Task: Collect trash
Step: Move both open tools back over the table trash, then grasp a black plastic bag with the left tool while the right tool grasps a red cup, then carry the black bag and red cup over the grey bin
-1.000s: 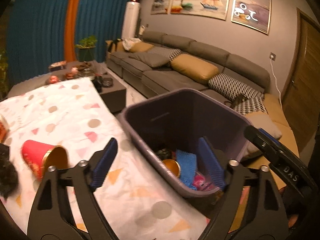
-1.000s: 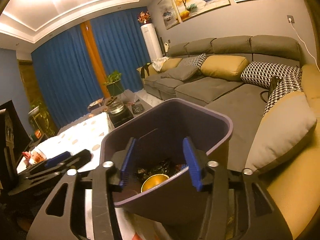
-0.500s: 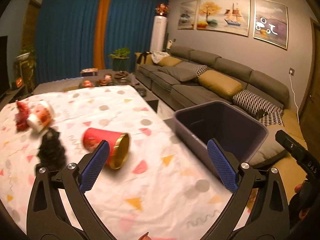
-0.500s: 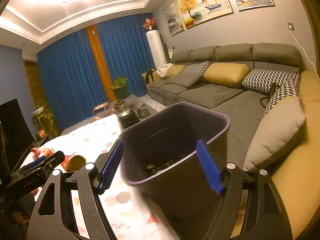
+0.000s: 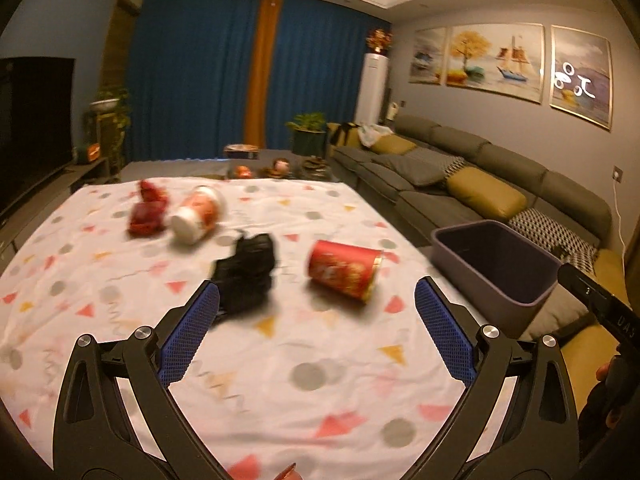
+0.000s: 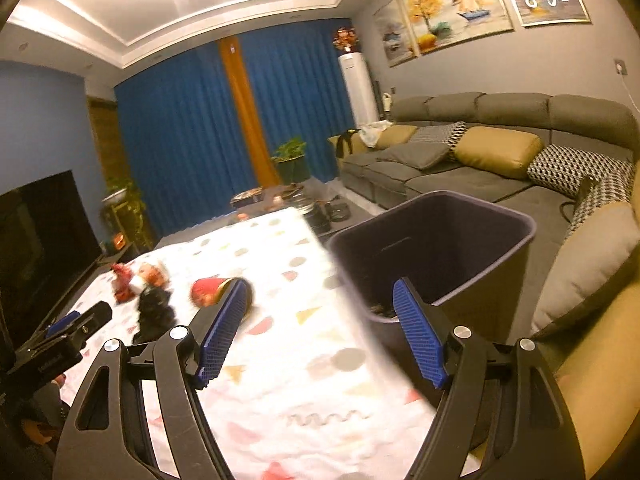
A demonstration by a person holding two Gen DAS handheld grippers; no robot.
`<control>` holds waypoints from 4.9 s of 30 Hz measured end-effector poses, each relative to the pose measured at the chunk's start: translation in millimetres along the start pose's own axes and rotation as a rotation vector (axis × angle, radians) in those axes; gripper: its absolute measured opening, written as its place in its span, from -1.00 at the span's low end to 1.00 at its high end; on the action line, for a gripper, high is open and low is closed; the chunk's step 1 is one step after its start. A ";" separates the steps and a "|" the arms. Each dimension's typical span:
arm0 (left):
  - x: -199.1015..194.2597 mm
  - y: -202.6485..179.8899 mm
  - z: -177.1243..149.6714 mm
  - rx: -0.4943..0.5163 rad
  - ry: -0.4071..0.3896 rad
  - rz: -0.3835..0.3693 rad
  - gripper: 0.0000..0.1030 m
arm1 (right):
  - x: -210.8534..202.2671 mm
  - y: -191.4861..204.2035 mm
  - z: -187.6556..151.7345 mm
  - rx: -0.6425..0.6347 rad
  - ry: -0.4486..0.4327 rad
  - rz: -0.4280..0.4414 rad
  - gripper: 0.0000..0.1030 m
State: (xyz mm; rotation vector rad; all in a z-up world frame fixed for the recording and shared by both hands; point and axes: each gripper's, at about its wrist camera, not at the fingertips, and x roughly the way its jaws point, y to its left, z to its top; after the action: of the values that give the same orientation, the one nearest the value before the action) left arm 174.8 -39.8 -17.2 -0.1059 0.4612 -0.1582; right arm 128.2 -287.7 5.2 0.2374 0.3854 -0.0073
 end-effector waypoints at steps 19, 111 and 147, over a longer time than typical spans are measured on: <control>-23.5 83.3 4.0 -0.093 -0.041 0.131 0.88 | 67.2 81.2 -23.8 -0.098 0.130 0.046 0.44; 78.1 -141.3 42.7 0.159 0.059 -0.357 -0.77 | 38.9 -45.4 29.1 -0.020 0.019 -0.019 -0.92; 187.6 -224.6 12.3 0.198 0.244 -0.484 -0.76 | 76.8 -94.3 13.1 0.053 0.108 -0.086 -0.92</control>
State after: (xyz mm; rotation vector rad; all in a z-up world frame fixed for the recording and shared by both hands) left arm 317.4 -292.6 -56.8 -0.0016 0.6554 -0.6965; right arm 199.4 -379.5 -33.2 0.2744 0.5031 -0.0892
